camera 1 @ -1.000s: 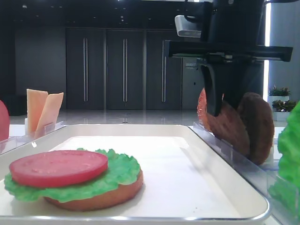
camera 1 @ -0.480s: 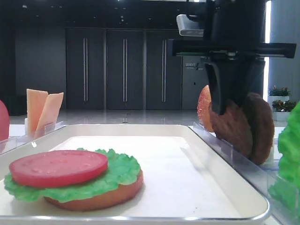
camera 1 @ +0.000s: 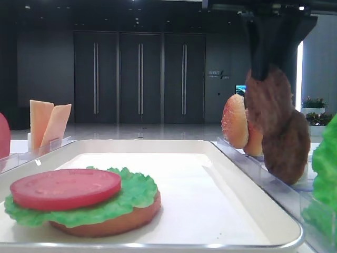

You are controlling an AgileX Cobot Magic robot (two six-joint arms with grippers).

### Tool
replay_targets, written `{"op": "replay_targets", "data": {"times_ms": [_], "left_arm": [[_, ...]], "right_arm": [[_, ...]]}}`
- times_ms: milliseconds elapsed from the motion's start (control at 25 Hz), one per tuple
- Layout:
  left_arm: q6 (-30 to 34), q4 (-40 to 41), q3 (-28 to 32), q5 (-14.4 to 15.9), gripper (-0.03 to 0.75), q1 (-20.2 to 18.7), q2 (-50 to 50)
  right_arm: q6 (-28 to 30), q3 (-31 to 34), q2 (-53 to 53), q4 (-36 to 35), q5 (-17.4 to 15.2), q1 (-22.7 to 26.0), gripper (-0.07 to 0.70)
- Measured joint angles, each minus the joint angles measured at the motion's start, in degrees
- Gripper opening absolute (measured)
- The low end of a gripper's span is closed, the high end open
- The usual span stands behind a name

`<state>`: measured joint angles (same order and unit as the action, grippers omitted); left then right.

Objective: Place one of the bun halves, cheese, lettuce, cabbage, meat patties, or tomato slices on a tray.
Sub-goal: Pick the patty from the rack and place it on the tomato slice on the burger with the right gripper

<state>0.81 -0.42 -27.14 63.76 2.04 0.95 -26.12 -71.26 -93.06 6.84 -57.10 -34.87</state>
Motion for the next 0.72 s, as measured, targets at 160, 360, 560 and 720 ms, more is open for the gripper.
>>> {"op": "replay_targets", "data": {"times_ms": [160, 360, 560, 720], "left_arm": [[0.0, 0.0, 0.0, 0.0, 0.282, 0.0, 0.0], [0.0, 0.0, 0.0, 0.0, 0.282, 0.0, 0.0], [0.0, 0.0, 0.0, 0.0, 0.282, 0.0, 0.0], [0.0, 0.0, 0.0, 0.0, 0.282, 0.0, 0.0]], "right_arm": [[-1.0, 0.0, 3.7, 0.2, -0.9, 0.0, 0.117], [-1.4, 0.0, 6.3, -0.3, -3.7, 0.0, 0.114], [-1.9, 0.0, 10.9, -2.5, -8.6, -2.7, 0.112], [-5.3, 0.0, 16.8, -3.8, -11.6, -10.4, 0.112]]}}
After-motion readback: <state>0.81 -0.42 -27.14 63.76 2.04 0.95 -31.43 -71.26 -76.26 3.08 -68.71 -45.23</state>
